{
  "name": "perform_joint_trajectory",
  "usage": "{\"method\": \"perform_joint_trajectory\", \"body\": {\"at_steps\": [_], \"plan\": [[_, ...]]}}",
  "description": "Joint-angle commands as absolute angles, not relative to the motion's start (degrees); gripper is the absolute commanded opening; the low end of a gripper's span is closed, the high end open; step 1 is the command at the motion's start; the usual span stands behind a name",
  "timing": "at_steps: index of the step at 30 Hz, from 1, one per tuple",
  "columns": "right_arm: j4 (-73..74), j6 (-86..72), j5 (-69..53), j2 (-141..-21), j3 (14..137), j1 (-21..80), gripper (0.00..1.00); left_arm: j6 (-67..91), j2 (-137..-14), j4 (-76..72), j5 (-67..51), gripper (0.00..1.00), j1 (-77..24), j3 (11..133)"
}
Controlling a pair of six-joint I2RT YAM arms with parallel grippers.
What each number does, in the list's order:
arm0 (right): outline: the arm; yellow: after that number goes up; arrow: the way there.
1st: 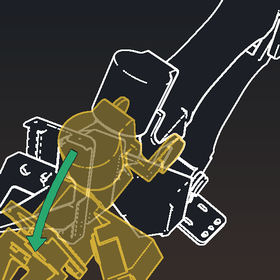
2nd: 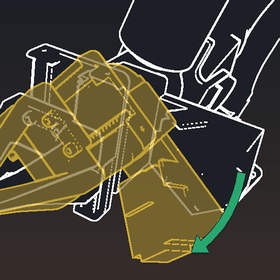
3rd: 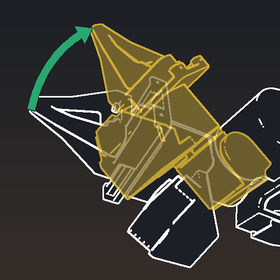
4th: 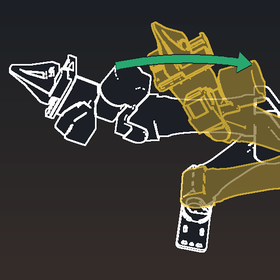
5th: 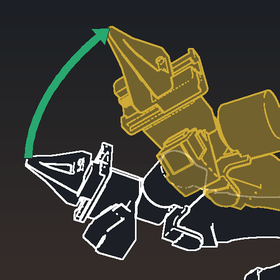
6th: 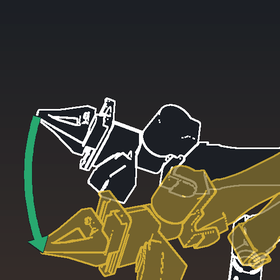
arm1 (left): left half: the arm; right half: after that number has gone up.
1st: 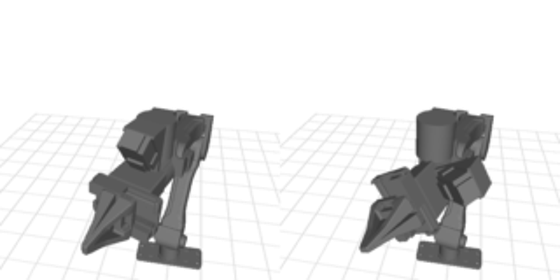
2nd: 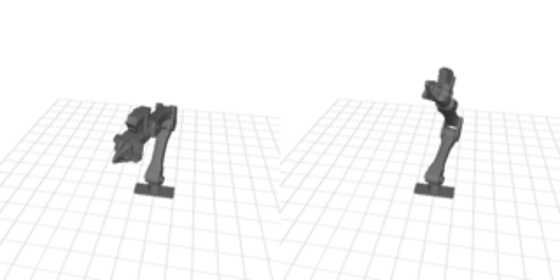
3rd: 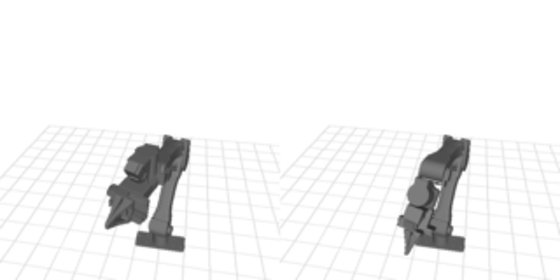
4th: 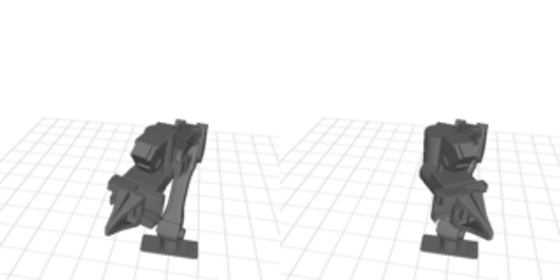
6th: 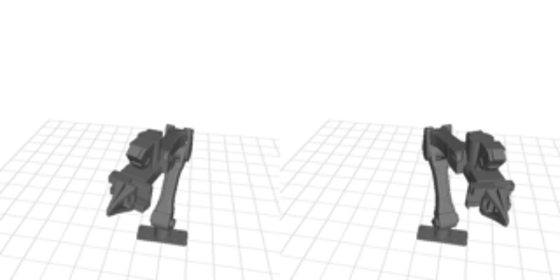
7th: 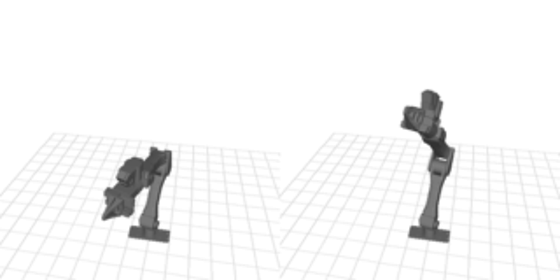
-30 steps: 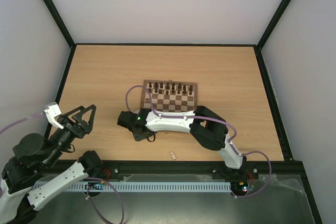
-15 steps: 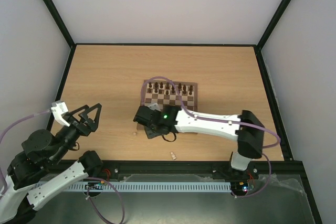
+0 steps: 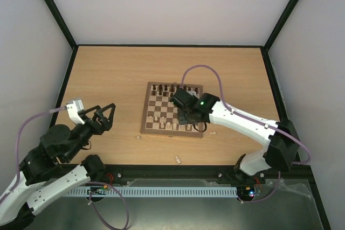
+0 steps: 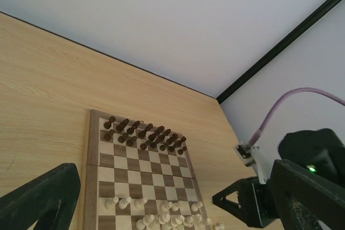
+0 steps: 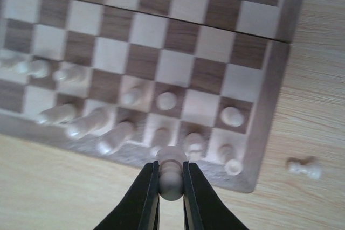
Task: Set up the chess pieces on the board
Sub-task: Place the chess piece on the chessboard.
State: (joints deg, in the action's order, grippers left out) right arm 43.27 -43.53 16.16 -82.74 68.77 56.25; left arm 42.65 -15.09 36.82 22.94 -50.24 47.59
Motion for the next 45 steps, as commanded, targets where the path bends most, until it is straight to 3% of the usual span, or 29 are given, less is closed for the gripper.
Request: {"method": "perform_joint_trajectory", "body": {"at_steps": [1, 14, 45], "plan": [[44.2, -39.5, 14.9, -85.5, 66.6, 51.7, 0.11, 42.5, -16.9, 34.0, 22.9, 0.99, -50.4, 46.8], [41.2, -36.7, 14.1, -95.7, 68.2, 47.9, 0.10, 42.5, -17.2, 34.4, 23.1, 0.99, -50.4, 46.3], [37.3, -34.7, 11.4, -99.1, 64.4, 45.7, 0.10, 42.4, -17.8, 33.6, 23.3, 0.99, -50.4, 45.8]]}}
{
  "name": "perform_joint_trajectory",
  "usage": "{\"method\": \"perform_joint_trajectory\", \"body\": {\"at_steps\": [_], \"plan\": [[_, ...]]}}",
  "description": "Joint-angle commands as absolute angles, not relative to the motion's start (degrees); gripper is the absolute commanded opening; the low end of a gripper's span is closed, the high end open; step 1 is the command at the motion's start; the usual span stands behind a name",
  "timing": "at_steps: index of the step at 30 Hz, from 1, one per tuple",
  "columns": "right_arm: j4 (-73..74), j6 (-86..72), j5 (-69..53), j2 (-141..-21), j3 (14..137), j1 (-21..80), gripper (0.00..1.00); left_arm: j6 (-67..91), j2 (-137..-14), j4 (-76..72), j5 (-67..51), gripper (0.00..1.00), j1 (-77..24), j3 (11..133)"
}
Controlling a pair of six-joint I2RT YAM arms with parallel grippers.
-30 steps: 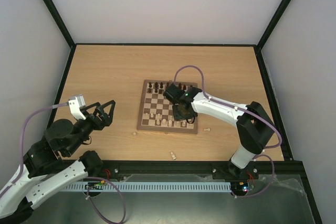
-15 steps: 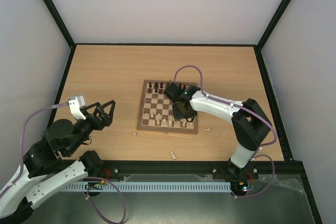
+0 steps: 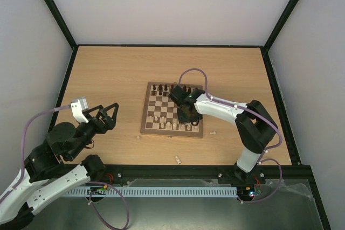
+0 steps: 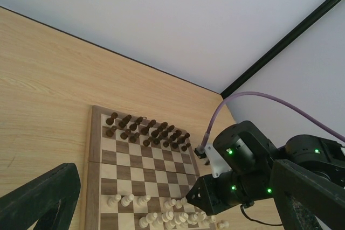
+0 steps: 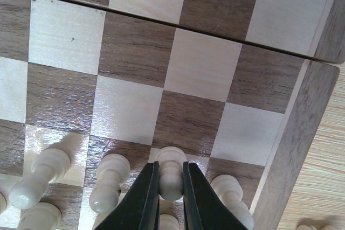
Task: Set up the chess pieces on the board
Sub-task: Place the chess piece on the chessboard.
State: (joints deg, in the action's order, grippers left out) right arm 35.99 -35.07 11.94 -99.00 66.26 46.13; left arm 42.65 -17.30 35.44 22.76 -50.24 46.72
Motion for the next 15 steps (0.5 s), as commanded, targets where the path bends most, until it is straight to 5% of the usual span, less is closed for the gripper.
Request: {"method": "perform_joint_trajectory", "body": {"at_steps": [1, 15], "plan": [[37.2, -34.7, 11.5, -99.1, 64.2, 45.7, 0.10, 42.4, -17.9, 33.5, 23.2, 0.99, -50.4, 45.7], [37.8, -34.8, 11.5, -97.2, 63.5, 45.7, 0.10, 42.4, -19.1, 32.1, 22.8, 0.99, -50.4, 45.0]]}}
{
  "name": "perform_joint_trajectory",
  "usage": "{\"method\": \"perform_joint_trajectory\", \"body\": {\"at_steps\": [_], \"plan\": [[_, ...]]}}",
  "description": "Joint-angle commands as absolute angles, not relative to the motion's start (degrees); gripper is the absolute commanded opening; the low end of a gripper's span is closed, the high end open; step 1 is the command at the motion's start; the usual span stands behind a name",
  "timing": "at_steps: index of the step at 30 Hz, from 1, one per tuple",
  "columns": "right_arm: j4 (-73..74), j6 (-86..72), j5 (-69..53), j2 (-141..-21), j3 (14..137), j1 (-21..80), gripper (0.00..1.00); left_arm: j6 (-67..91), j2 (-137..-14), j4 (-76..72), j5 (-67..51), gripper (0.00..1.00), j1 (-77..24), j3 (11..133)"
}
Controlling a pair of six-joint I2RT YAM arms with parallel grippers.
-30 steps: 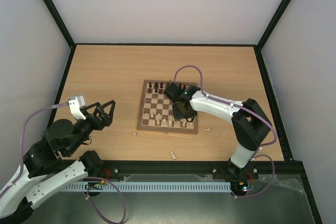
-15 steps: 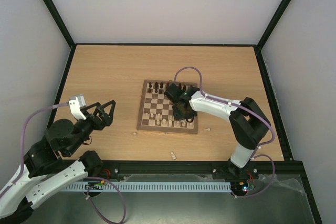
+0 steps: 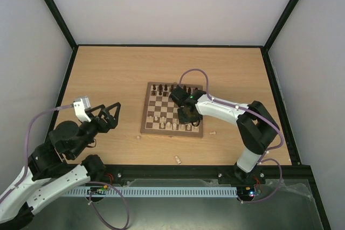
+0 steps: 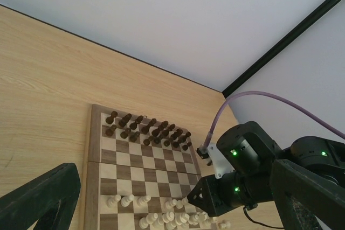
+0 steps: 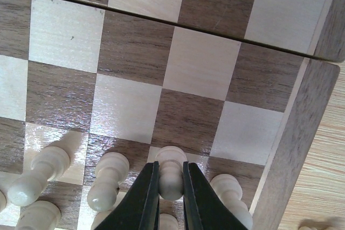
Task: Set up the chess pieces on the board
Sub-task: Place the chess piece on the chessboard.
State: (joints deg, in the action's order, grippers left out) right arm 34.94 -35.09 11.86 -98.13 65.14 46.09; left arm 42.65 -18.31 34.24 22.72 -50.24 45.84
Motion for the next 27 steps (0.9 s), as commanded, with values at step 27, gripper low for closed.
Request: {"method": "perform_joint_trajectory", "body": {"at_steps": [27], "plan": [[36.8, -34.1, 11.4, -93.9, 63.5, 45.7, 0.21, 42.9, -21.0, 29.9, 22.2, 0.99, -50.4, 43.6]]}}
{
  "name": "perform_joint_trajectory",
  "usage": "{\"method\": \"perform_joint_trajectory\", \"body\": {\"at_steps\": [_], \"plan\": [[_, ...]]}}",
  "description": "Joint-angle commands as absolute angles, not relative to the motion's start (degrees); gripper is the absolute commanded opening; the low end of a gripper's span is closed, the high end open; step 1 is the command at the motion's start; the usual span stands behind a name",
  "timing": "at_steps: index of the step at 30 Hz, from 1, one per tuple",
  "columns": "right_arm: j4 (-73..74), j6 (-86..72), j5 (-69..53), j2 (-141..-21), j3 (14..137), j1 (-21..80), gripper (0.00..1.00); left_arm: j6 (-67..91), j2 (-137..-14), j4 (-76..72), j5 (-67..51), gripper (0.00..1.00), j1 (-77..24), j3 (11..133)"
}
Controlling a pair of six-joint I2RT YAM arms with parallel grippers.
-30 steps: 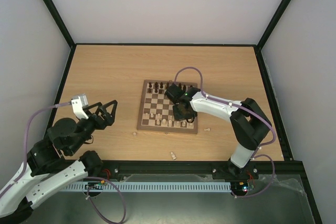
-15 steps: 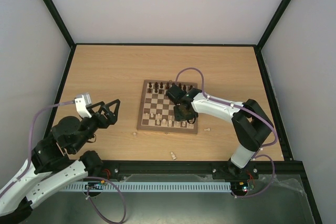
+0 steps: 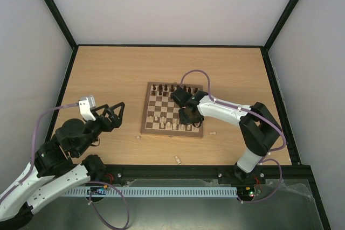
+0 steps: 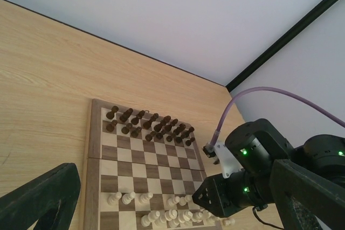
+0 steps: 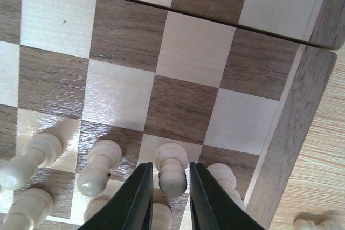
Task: Set up the chess pieces on the board
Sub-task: Place the chess piece on the chessboard, then pick up the chess piece at the center of the board.
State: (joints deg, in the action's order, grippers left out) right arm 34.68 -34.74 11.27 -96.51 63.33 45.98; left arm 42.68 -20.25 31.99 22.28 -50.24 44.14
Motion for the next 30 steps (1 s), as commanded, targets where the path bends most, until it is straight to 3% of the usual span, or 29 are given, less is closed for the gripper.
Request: {"method": "perform_joint_trajectory", "body": {"at_steps": [1, 6, 9, 10, 13, 15, 30], "plan": [[36.9, -34.1, 11.7, -93.6, 63.9, 45.7, 0.21, 42.9, -21.1, 29.8, 22.2, 0.99, -50.4, 43.6], [38.1, -33.8, 13.0, -91.2, 66.5, 45.7, 0.22, 42.9, -22.4, 29.3, 21.9, 0.99, -50.4, 43.6], [38.1, -33.9, 14.7, -88.1, 67.1, 45.7, 0.36, 42.8, -24.2, 29.1, 20.8, 0.99, -50.4, 43.7], [37.9, -34.0, 15.1, -86.8, 67.1, 45.7, 0.42, 43.1, -25.1, 29.5, 20.7, 0.99, -50.4, 43.9], [37.0, -33.8, 15.9, -82.4, 65.8, 45.7, 0.84, 44.0, -27.2, 32.2, 20.5, 0.99, -50.4, 45.2], [36.7, -33.7, 16.0, -79.9, 64.6, 45.7, 1.00, 44.4, -28.3, 34.4, 19.8, 0.99, -50.4, 46.3], [29.6, -33.1, 13.3, -65.5, 50.9, 45.7, 0.99, 45.5, -47.5, 46.1, 5.8, 0.99, -50.4, 47.6]]}}
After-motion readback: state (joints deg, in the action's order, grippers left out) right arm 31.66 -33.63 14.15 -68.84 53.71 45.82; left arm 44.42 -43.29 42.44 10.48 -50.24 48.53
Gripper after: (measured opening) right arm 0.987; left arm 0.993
